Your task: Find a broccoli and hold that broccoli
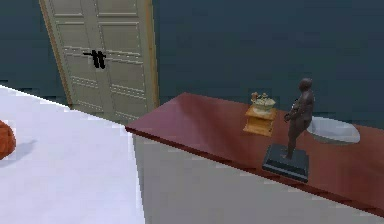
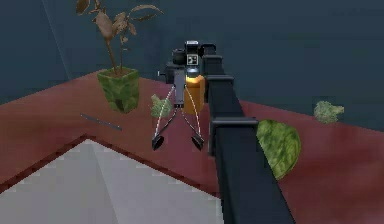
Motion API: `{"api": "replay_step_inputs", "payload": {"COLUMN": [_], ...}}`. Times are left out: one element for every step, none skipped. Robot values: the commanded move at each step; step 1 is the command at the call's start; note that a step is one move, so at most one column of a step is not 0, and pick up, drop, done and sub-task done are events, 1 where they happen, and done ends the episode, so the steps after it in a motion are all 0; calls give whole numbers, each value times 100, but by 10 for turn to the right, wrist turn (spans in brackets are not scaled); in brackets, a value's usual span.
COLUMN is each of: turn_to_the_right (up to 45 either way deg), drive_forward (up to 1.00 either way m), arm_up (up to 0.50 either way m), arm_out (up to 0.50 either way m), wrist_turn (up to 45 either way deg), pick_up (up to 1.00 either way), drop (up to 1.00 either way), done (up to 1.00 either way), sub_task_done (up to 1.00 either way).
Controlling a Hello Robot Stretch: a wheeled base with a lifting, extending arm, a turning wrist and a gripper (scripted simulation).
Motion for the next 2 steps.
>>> {"api": "replay_step_inputs", "payload": {"turn_to_the_right": [0,0], "drive_forward": [0,0], "arm_up": [0,0], "arm_out": [0,0], "wrist_turn": [450,450], "pick_up": [0,0], "drop": [0,0], "done": [0,0], "sub_task_done": [0,0]}}
